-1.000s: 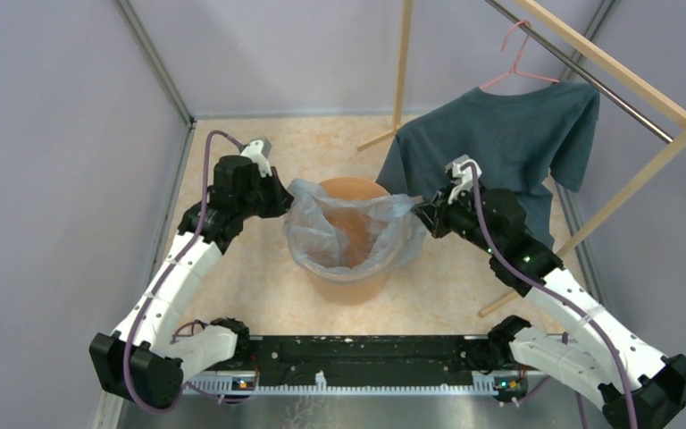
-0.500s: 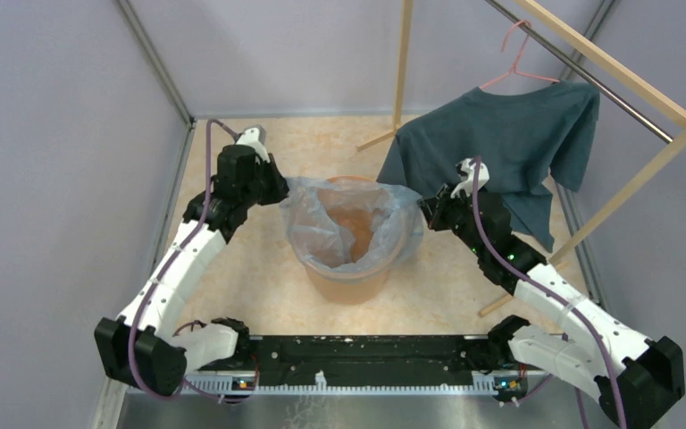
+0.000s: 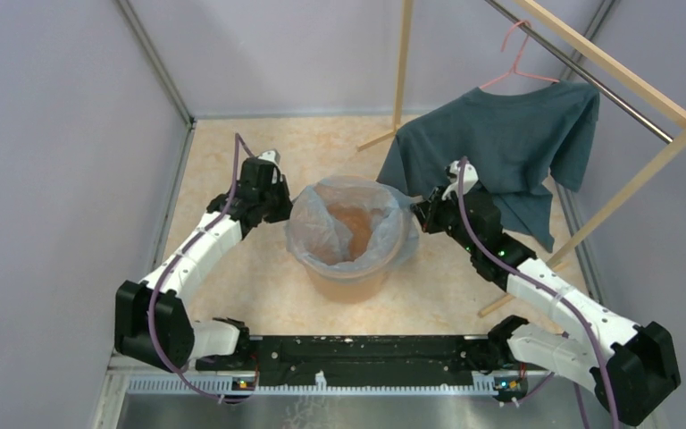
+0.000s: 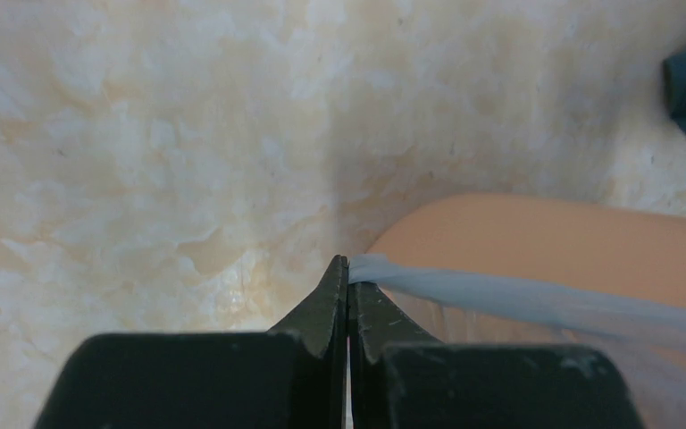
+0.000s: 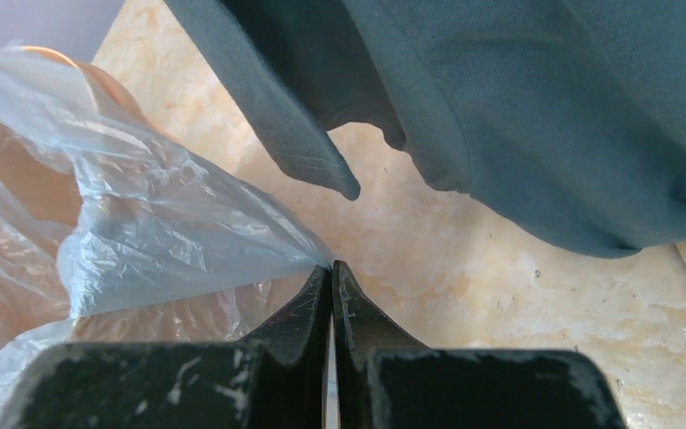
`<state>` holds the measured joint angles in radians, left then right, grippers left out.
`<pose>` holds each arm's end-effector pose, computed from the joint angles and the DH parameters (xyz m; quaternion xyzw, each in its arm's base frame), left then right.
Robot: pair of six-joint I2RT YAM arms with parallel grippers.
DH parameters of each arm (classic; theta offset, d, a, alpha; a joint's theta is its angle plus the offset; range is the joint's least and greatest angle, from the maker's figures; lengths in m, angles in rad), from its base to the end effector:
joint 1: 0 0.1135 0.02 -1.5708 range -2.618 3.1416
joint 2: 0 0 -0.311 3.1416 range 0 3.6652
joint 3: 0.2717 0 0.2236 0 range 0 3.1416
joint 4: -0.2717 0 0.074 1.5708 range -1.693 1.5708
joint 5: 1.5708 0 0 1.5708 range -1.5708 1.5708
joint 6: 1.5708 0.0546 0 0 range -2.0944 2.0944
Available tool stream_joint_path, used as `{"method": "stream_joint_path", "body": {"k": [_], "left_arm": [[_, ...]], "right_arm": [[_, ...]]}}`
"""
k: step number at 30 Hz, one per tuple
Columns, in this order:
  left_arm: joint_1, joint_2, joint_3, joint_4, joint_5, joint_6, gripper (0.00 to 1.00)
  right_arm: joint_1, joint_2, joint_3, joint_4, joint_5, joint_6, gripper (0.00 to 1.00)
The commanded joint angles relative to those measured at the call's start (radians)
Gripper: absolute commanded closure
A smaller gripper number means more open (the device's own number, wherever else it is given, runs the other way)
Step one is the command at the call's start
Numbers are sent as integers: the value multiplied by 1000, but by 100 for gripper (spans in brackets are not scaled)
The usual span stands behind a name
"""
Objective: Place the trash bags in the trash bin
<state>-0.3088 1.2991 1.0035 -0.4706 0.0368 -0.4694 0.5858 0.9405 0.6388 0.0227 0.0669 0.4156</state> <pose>0.2401 -0.0787 0.3186 -0.0666 0.9176 -0.1642 0.3558 0.1551 0.0985 0.3227 -0.0478 0.7969 0.2654 0.5406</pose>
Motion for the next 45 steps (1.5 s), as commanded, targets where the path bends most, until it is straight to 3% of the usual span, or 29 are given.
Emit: {"method": "stream_joint_path", "body": {"k": [1,9,12,13,16,19,21,29,36,38,42,45], "left_arm": [[4,-71,-67,-1,13,-20,100],[4,-158,-63,-121,-71,8,99],[4,-198,-55,-187,-79,-23,82],[4,-220,-45,-211,-100,-45,72],[4,-313,-41,-252,-171,-50,42],[4,-412,-72,-256,-195,-78,27],[4,-466,-112,-246,-182,-106,23],[4,-479,-257,-153,-132,-189,20],[4,-341,-292,-9,-7,-225,18],[4,-298,-302,4,49,-245,22],[2,-255,-425,111,187,-307,41],[2,-256,-492,154,220,-338,55]], "right_arm": [[-7,46,28,39,35,0,100],[-18,50,-63,71,-37,33,100],[-18,17,1,-13,-37,-7,100],[-18,7,31,-72,-32,-24,95],[-17,-35,116,-213,31,-63,69],[-18,-87,129,-319,94,-74,45],[-18,-121,121,-363,103,-52,34],[-18,-163,-5,-305,-56,101,27],[-18,-67,-68,-178,-212,164,27],[-18,-29,-100,-117,-259,189,28],[-18,29,-216,75,-324,243,34],[-18,83,-258,168,-317,272,44]]}}
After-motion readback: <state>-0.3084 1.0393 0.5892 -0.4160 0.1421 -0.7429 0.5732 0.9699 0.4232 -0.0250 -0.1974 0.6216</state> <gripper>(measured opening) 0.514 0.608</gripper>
